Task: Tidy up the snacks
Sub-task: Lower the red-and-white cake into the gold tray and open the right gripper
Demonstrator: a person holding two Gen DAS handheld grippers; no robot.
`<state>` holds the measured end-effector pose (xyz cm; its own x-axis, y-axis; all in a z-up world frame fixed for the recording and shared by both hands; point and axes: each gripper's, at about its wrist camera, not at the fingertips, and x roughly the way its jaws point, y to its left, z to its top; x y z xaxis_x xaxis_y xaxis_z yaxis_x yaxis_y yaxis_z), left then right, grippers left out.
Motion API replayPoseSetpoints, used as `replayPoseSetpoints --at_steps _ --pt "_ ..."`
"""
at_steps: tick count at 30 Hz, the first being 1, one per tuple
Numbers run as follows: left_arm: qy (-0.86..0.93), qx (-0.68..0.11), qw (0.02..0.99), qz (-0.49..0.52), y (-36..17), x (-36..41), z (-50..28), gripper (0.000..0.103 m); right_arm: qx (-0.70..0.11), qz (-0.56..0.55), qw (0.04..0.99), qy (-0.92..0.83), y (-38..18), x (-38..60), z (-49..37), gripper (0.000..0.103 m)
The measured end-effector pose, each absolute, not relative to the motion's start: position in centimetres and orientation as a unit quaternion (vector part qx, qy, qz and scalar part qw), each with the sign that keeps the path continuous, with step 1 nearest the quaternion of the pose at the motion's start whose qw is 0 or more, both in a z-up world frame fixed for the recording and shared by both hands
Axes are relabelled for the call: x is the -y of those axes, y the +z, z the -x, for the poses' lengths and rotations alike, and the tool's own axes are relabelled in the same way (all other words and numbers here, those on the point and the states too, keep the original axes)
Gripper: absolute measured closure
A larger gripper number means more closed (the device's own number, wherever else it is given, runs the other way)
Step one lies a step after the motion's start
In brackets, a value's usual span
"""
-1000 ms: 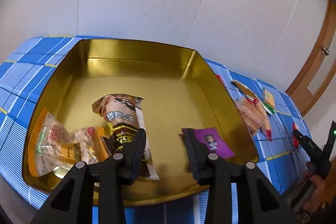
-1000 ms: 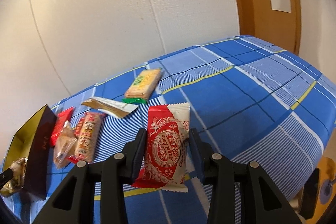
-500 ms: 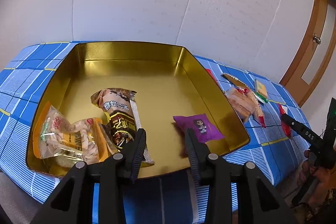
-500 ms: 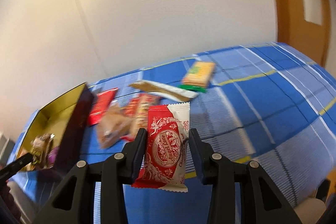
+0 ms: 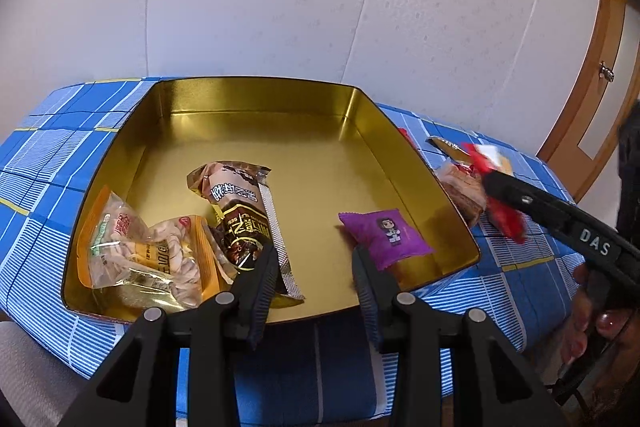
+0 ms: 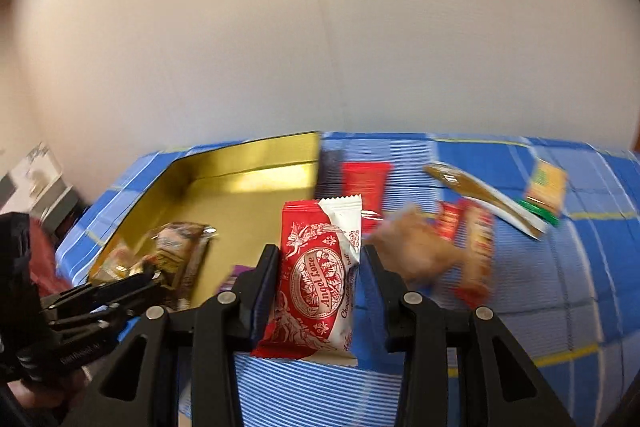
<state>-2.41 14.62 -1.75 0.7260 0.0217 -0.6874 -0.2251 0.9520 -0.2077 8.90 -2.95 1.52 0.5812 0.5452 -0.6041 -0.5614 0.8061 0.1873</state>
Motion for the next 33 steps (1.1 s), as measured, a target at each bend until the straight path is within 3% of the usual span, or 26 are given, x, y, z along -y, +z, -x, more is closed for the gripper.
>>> replayPoseSetpoints --at_steps 26,28,31,33 --pt "0.077 -0.36 0.917 0.151 -1.5 -14.6 2.6 0.064 -0.378 0.137 0.861 0.311 -1.2 -6.0 -14.5 0.06" --pt "0.077 -0.359 0.918 0.151 -1.5 -14.6 2.7 0.064 -0.365 0.124 0.869 0.311 -0.8 -5.7 -14.5 0.055" --pt "0.08 -0.358 0.918 0.151 -1.4 -14.6 2.7 0.064 -0.338 0.087 0.882 0.315 0.4 -4.4 -14.1 0.04" --pt "0.079 -0.358 0.917 0.155 -1.5 -14.7 2.8 0.064 -0.327 0.072 0.888 0.314 0.9 -3.4 -13.7 0.039"
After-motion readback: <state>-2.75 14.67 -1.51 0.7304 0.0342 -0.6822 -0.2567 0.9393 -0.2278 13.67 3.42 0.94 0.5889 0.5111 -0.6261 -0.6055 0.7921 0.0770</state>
